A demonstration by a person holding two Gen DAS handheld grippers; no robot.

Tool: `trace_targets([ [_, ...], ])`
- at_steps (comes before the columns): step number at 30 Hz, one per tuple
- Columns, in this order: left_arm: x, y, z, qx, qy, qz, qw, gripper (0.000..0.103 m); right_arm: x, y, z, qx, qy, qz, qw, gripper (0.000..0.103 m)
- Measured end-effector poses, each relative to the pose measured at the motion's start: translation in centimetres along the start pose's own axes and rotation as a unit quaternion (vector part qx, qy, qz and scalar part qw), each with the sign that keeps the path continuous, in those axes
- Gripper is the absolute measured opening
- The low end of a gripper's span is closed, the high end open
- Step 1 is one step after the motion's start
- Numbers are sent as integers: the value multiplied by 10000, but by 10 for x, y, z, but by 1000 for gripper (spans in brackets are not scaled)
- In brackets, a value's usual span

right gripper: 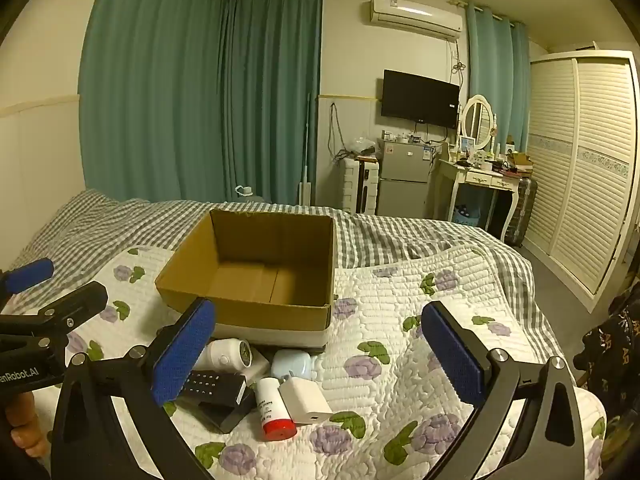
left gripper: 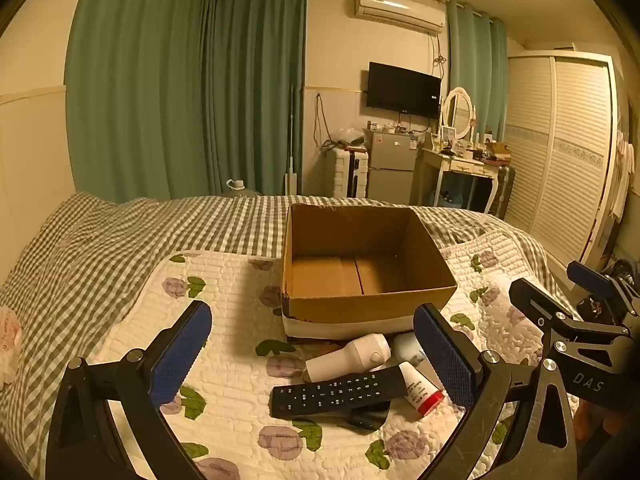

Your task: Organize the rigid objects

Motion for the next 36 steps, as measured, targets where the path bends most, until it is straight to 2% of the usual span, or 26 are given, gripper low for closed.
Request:
trace_targets([
  [36,1,3,5,-47,44,5,10000,103,-3,-9,5,40,85,50,9999,103],
])
Point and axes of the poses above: each gripper's, at about its wrist camera, not at the fingertips, and x roughly against the way its jaws point, z to its left, y to its top, the point moved 8 cm from there along -x, roughly the way its jaws point, and after that the axes turned 7 degrees about -y, right-handed, at the moved point
